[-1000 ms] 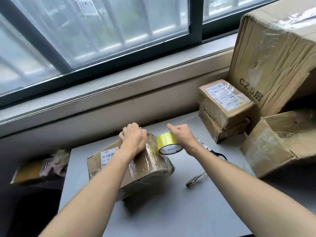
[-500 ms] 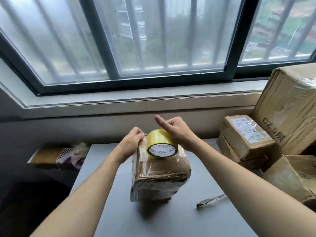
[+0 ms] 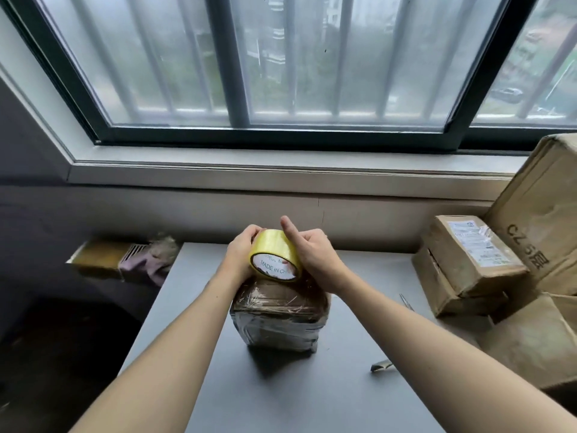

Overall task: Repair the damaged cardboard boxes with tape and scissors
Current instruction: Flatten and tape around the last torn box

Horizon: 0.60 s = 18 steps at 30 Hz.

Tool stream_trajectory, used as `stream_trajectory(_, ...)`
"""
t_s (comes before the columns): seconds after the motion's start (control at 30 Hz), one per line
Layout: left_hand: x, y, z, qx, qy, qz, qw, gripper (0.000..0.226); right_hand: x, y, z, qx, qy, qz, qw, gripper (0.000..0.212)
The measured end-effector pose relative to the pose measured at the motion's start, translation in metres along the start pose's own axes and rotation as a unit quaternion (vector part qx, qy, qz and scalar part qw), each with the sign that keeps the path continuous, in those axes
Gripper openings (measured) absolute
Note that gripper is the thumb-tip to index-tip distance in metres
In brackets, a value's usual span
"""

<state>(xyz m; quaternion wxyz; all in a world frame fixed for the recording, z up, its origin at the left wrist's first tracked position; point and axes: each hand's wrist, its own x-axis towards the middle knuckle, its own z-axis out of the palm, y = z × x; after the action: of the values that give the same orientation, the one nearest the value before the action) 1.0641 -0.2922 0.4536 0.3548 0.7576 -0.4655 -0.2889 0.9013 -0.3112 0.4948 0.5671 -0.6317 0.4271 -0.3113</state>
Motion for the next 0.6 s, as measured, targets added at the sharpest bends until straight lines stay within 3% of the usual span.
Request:
stream_trajectory(0.13, 0.003, -0.008, -0.003, 0.049, 0.009, 0.02, 0.999, 0.005, 0.011, -0.019, 0.001, -0.116, 0.009, -0.049, 0.992, 0.066)
stream_trajectory(0.23, 0.007, -0.015, -0.002, 0.058, 0.032, 0.046, 0.997, 0.028, 0.015, -0.032, -0.03, -0.234, -0.001, -0.051, 0.971, 0.067)
stream_trajectory(0.33, 0.006, -0.012, 0.003, 0.101, 0.037, 0.069, 0.992, 0.032, 0.015, -0.034, -0.052, -0.31, -0.01, -0.05, 0.949, 0.064)
stream_trajectory(0.5, 0.001, -0.007, -0.004, 0.244, 0.105, 0.086, 0.96, 0.037, 0.011, -0.025, -0.04, -0.213, 0.004, -0.113, 0.97, 0.061)
stream_trajectory(0.6, -0.003, 0.017, 0.003, 0.189, 0.104, 0.147, 0.965, 0.033, 0.008, -0.014, -0.038, -0.095, 0.044, -0.115, 0.988, 0.059)
